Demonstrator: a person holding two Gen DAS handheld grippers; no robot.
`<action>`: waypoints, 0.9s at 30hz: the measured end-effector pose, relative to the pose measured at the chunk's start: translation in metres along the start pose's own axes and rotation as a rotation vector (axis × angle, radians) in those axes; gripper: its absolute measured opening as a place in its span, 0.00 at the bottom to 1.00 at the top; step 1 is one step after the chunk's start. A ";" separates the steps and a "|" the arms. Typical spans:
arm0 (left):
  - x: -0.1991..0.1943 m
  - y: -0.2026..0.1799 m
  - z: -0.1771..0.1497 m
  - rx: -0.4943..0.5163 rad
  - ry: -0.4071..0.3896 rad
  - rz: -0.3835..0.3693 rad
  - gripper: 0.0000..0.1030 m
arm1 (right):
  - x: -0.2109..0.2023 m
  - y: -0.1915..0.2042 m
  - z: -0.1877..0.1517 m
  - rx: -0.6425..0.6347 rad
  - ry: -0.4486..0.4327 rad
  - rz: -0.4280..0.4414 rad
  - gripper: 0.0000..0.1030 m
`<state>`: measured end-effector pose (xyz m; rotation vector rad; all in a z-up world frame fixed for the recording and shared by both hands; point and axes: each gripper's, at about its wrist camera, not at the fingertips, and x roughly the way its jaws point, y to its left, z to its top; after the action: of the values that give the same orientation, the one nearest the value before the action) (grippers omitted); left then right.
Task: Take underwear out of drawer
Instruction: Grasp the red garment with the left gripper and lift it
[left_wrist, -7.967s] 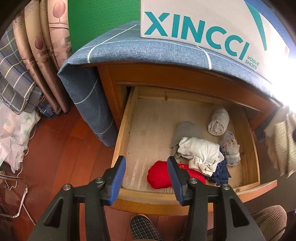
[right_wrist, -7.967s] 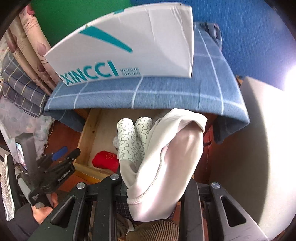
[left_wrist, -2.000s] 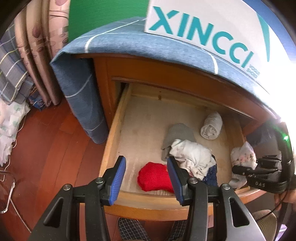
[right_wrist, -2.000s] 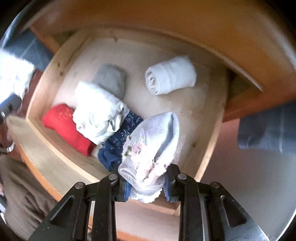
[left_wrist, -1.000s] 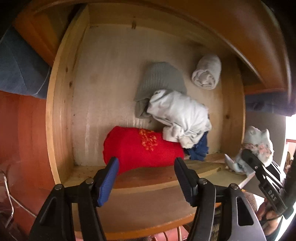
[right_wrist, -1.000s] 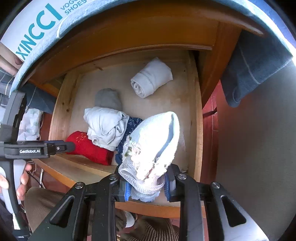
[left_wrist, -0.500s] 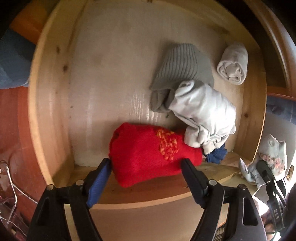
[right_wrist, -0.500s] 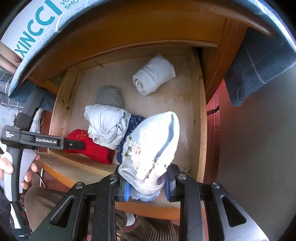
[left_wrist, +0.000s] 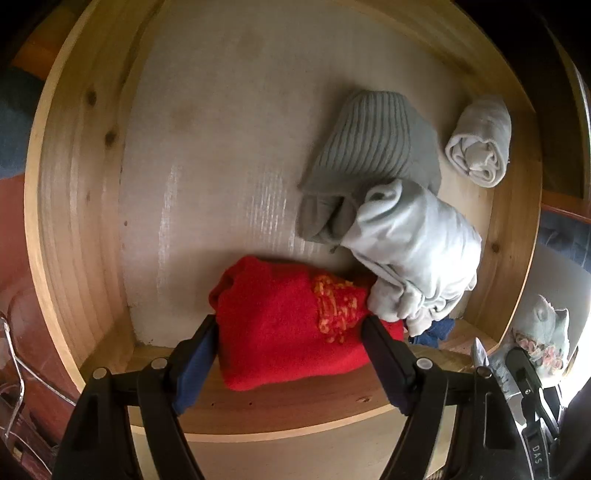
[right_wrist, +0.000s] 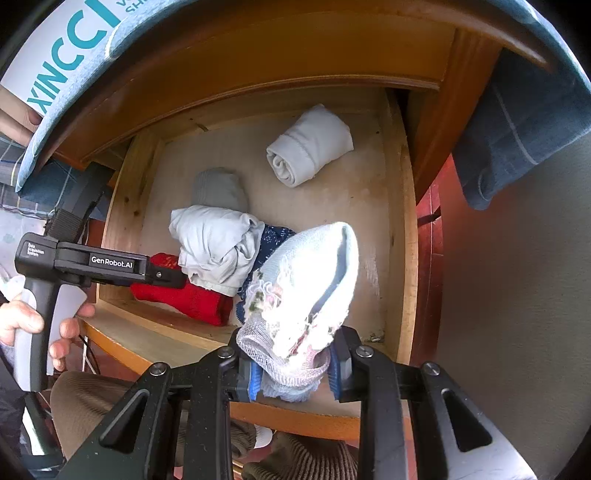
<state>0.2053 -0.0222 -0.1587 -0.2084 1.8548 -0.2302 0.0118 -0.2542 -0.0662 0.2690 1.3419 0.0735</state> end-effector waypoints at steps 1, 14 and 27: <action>0.000 0.000 0.000 0.011 -0.007 -0.002 0.71 | 0.000 0.000 0.000 -0.001 0.000 -0.001 0.25; -0.007 -0.007 -0.038 0.051 -0.136 0.013 0.44 | 0.001 0.004 0.000 -0.018 0.008 -0.025 0.25; -0.047 -0.021 -0.064 0.127 -0.283 0.054 0.43 | 0.001 0.004 0.000 -0.030 0.002 -0.039 0.25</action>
<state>0.1585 -0.0274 -0.0919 -0.0970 1.5574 -0.2662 0.0128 -0.2501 -0.0665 0.2178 1.3462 0.0610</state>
